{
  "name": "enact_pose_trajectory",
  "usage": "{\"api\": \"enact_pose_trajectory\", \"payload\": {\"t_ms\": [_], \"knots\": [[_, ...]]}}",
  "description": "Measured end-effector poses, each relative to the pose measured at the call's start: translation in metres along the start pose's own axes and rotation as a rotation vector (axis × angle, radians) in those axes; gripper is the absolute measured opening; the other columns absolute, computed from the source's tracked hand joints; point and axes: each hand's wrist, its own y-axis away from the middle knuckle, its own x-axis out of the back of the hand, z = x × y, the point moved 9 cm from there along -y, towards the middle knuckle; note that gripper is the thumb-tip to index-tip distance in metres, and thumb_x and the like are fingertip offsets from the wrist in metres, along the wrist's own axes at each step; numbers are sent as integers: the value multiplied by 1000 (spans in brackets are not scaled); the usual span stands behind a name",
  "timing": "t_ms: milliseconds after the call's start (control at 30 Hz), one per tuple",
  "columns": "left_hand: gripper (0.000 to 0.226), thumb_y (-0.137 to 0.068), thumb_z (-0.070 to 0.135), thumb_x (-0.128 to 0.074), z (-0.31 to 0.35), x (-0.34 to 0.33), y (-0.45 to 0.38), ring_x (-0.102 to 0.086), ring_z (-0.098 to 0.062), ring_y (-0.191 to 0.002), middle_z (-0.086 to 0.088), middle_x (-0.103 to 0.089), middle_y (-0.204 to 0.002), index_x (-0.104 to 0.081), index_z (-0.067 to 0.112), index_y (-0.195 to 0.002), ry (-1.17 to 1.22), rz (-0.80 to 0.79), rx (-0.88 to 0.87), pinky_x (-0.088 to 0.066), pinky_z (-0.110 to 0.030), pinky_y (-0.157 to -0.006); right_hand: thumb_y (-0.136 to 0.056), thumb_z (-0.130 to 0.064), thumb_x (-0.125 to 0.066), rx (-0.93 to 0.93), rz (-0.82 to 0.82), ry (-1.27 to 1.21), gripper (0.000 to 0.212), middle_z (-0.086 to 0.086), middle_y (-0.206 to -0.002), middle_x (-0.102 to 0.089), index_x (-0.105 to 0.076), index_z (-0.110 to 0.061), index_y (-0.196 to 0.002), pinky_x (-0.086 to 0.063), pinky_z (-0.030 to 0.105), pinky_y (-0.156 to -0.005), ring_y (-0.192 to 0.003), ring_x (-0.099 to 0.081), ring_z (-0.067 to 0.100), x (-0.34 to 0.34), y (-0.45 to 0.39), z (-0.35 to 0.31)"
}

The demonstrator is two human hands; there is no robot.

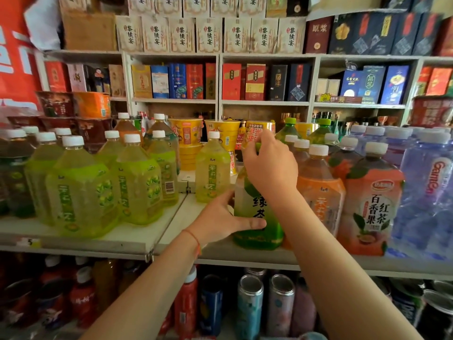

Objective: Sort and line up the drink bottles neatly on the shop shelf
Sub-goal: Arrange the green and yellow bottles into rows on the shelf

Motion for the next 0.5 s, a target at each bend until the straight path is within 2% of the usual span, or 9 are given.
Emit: {"api": "enact_pose_trajectory", "payload": {"t_ms": [67, 133, 167, 233, 300, 333, 400, 433, 500], "knots": [[65, -64, 43, -91, 1, 0, 3, -64, -3, -103, 16, -69, -114, -59, 39, -120, -42, -64, 0, -52, -18, -83, -100, -26, -44, -5, 33, 122, 18, 3, -87, -58, -53, -12, -94, -47, 34, -58, -74, -59, 23, 2, -1, -5], [57, -72, 43, -88, 0, 13, 8, -63, -1, -98, 16, -67, -112, -59, 37, -121, -193, -148, 31, -50, -14, -77, -96, -22, -49, 124, 133, 265, 19, 10, -99, -59, -60, -8, -90, -51, 42, -80, -89, -58, 28, 2, 2, -27], [52, -75, 44, -86, 0, 29, 9, -63, -3, -99, 15, -66, -112, -60, 34, -120, -267, -115, 31, -51, -16, -78, -94, -20, -52, 215, 176, 303, 18, 12, -101, -60, -62, -7, -87, -49, 46, -90, -94, -58, 30, -1, 5, -44], [31, -82, 36, -81, 12, 82, 15, -65, -10, -96, 11, -69, -105, -69, 27, -110, -339, 188, -64, -57, -28, -82, -93, -18, -53, 336, 150, 250, 16, 12, -100, -61, -64, -7, -87, -47, 47, -95, -95, -57, 30, -22, 7, -72], [8, -88, 18, -73, 32, 138, 41, -63, -17, -90, 4, -66, -98, -71, 18, -95, -413, 655, -263, -55, -35, -78, -95, -20, -51, 298, -66, 86, 15, 7, -100, -59, -62, -10, -92, -50, 41, -84, -91, -56, 25, -58, 2, -85], [8, -87, 11, -69, 40, 158, 59, -60, -20, -92, 1, -62, -99, -69, 15, -94, -493, 840, -344, -51, -32, -77, -96, -21, -50, 246, -183, 2, 15, 5, -99, -57, -60, -11, -92, -50, 37, -76, -89, -55, 22, -79, -1, -91], [19, -85, 3, -62, 44, 184, 78, -56, -25, -104, -8, -56, -110, -67, 10, -102, -605, 1005, -402, -46, -30, -83, -98, -25, -52, 142, -380, -161, 13, 3, -98, -57, -58, -14, -95, -44, 31, -68, -86, -56, 20, -116, -1, -105], [25, -84, 4, -60, 43, 194, 82, -54, -27, -110, -11, -54, -117, -65, 9, -108, -645, 1016, -400, -48, -35, -87, -98, -30, -56, 109, -461, -233, 18, 2, -100, -59, -59, -13, -103, -44, 29, -68, -87, -57, 19, -131, 2, -114], [33, -83, 8, -56, 38, 215, 89, -50, -33, -119, -15, -52, -127, -61, 10, -116, -753, 1053, -371, -48, -51, -96, -93, -44, -64, 70, -633, -326, 44, 0, -109, -60, -54, -13, -122, -50, 28, -71, -93, -60, 16, -161, 13, -134]]}}
